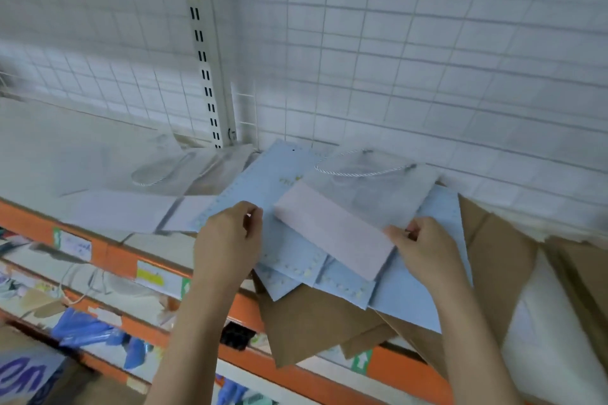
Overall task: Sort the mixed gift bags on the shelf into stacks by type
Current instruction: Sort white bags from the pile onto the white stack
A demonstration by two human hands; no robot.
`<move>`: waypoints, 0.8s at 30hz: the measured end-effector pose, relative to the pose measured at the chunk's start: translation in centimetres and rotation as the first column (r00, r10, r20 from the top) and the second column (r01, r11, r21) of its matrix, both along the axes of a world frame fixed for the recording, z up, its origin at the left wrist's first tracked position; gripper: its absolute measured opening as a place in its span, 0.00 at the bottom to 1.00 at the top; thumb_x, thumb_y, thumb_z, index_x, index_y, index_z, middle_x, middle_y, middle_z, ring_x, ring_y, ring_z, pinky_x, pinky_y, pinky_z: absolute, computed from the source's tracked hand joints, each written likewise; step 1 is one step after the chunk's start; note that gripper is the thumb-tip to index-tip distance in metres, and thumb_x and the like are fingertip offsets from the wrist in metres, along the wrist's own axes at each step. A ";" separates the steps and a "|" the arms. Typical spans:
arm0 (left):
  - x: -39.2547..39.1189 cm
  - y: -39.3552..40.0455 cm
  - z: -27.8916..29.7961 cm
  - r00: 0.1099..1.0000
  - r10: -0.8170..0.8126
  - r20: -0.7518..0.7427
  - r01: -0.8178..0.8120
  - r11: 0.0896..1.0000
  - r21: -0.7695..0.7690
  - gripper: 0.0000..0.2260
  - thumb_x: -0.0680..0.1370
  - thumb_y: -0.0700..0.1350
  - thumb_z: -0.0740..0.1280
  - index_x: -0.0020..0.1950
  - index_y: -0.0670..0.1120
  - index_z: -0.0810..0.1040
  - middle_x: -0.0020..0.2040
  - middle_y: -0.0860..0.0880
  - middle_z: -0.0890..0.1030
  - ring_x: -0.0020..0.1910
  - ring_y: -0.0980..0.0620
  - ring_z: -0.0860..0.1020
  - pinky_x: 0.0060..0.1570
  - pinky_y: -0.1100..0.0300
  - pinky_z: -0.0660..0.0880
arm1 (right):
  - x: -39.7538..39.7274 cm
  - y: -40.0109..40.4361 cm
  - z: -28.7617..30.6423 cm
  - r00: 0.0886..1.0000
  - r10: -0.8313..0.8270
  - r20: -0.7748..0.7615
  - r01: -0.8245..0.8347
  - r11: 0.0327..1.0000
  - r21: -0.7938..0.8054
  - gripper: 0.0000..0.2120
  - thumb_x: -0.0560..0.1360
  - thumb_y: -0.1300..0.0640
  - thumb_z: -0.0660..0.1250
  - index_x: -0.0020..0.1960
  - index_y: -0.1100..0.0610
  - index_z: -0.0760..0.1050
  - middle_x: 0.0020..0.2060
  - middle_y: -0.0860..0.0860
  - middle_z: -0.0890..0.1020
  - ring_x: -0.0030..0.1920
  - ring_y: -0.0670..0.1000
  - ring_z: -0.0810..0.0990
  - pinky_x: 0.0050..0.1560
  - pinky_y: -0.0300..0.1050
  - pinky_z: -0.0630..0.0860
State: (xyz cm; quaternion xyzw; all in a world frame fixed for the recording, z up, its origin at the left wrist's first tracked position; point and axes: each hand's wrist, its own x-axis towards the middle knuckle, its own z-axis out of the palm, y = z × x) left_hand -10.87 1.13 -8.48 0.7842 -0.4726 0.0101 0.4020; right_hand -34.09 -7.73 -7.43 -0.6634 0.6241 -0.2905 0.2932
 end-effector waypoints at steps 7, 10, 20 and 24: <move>3.9 -2.8 0.3 0.997 -0.045 0.068 0.031 0.980 0.197 0.17 0.76 0.50 0.65 0.61 0.42 0.75 0.56 0.38 0.78 0.56 0.35 0.73 0.53 0.45 0.70 | -1.5 2.8 0.2 0.916 -0.398 0.052 0.401 0.915 -0.054 0.14 0.79 0.61 0.57 0.64 0.63 0.67 0.56 0.63 0.76 0.55 0.61 0.75 0.46 0.43 0.66; 5.0 -3.0 0.3 0.999 -0.033 0.038 0.013 0.899 0.437 0.34 0.72 0.65 0.62 0.70 0.44 0.64 0.65 0.38 0.70 0.65 0.36 0.66 0.61 0.44 0.64 | -1.6 4.6 -0.3 0.881 -0.468 0.067 0.472 0.879 -0.069 0.16 0.79 0.63 0.55 0.66 0.64 0.64 0.59 0.64 0.74 0.58 0.61 0.73 0.51 0.46 0.66; 6.1 -3.2 -0.5 0.999 -0.031 -0.040 0.043 0.939 0.340 0.43 0.64 0.66 0.70 0.67 0.39 0.67 0.61 0.33 0.71 0.61 0.34 0.69 0.58 0.44 0.67 | 0.7 8.7 -0.8 0.843 -0.519 0.140 0.532 0.844 -0.071 0.19 0.72 0.47 0.68 0.54 0.55 0.65 0.50 0.55 0.75 0.47 0.55 0.74 0.45 0.46 0.67; 4.7 -3.3 0.0 0.984 -0.140 0.112 0.095 0.937 0.338 0.26 0.74 0.57 0.65 0.65 0.41 0.72 0.64 0.39 0.69 0.64 0.39 0.65 0.60 0.47 0.63 | 1.4 9.6 -0.6 0.834 -0.534 0.141 0.547 0.834 -0.075 0.17 0.73 0.49 0.68 0.52 0.55 0.64 0.50 0.56 0.75 0.46 0.56 0.74 0.44 0.46 0.68</move>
